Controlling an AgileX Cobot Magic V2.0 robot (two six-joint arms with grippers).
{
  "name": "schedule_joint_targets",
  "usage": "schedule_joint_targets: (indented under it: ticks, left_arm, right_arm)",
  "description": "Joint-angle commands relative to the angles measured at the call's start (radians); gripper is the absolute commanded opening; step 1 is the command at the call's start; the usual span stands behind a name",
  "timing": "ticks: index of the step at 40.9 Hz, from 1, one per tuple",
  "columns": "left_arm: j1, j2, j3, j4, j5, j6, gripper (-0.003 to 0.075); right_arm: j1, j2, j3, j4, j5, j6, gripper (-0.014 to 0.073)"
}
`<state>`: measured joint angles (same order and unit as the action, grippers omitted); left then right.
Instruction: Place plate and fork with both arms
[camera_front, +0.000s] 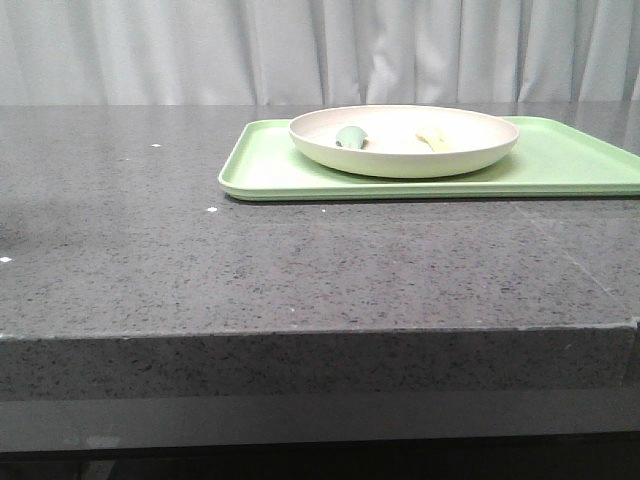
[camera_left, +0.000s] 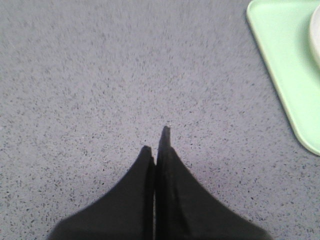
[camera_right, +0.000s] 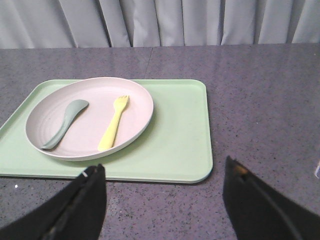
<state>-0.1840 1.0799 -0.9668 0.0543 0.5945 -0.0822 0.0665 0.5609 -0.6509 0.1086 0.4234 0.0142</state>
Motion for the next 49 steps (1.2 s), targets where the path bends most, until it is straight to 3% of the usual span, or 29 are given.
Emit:
schedule_joint_targets:
  ticks: [1, 8, 24, 37, 49]
  left_arm:
    - [0.002, -0.132, 0.078, -0.002, -0.172, 0.006, -0.0018]
    - [0.002, -0.359, 0.263, -0.002, -0.284, 0.006, -0.0018]
    - [0.002, -0.752, 0.485, -0.002, -0.302, 0.006, -0.0018]
    - [0.002, -0.784, 0.498, -0.002, -0.296, 0.006, -0.0018]
    - [0.002, -0.784, 0.498, -0.002, -0.296, 0.006, -0.0018]
  right_arm:
    - [-0.003, 0.006, -0.027, 0.002, -0.082, -0.008, 0.0525]
    - [-0.003, 0.006, -0.027, 0.002, -0.082, -0.008, 0.0525]
    - [-0.003, 0.1, -0.049, 0.004, -0.104, -0.008, 0.0498]
    - [0.019, 0.461, -0.312, 0.004, -0.017, -0.008, 0.0493]
    - [0.147, 0.808, -0.592, 0.004, 0.109, -0.008, 0.0487]
